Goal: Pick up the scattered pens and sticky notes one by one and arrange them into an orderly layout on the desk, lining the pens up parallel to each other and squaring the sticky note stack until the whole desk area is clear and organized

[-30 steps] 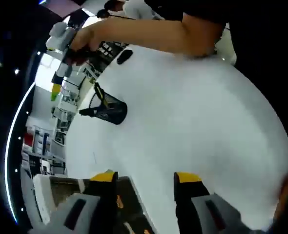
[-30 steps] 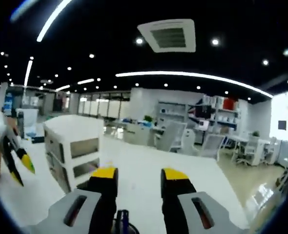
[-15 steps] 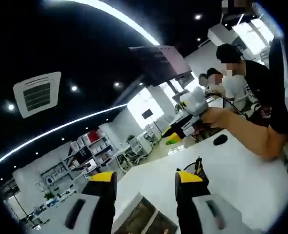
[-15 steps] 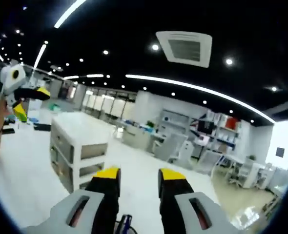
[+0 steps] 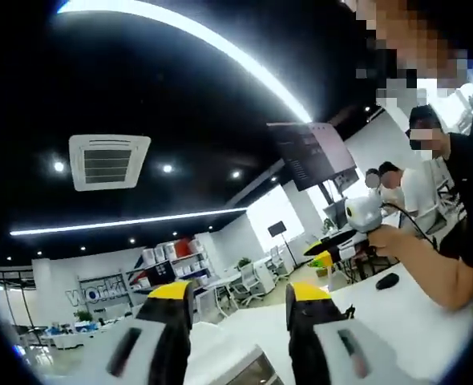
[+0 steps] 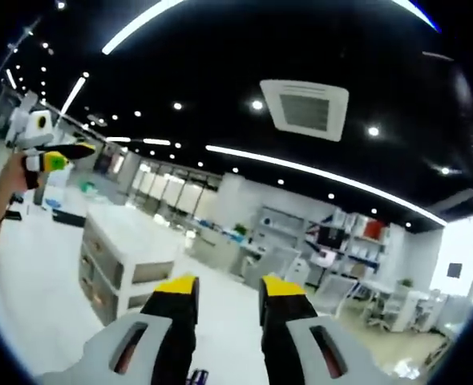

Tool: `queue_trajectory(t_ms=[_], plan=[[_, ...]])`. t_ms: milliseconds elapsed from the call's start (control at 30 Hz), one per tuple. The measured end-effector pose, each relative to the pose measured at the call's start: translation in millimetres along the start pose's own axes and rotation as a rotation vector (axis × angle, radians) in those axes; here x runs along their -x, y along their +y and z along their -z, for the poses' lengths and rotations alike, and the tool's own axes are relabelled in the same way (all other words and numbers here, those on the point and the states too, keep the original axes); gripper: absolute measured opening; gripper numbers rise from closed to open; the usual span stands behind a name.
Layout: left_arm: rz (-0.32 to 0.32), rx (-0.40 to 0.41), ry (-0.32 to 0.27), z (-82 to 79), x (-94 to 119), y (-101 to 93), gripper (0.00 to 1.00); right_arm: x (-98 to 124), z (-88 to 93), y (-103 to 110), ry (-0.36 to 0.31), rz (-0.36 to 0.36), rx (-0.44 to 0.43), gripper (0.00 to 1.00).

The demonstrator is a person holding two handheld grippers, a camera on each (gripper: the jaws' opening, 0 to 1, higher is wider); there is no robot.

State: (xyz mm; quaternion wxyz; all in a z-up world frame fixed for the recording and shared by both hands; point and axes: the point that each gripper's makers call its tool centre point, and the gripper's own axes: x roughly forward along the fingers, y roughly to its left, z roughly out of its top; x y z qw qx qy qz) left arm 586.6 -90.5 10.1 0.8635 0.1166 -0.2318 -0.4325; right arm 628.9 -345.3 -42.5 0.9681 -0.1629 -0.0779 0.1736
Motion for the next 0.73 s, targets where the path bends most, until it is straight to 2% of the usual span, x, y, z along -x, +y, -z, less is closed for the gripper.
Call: queue_trajectory(t_ms=[267,433,733], plan=[[0.018,-0.012,0.014,0.1,1.7,-2.6,0.47,-6.7,7.9,4.3,0.029,-0.017,0.001,0.28],[0.021,0.000,0.018,3.0,1.7,-0.7,0.47,-9.2,16.3,7.8,0.074,-0.026,0.015,0.28],[0.020,-0.003,0.036,7.4,1.5,0.5,0.47,-13.3,24.3,10.5,0.103,-0.038,0.013,0.28]])
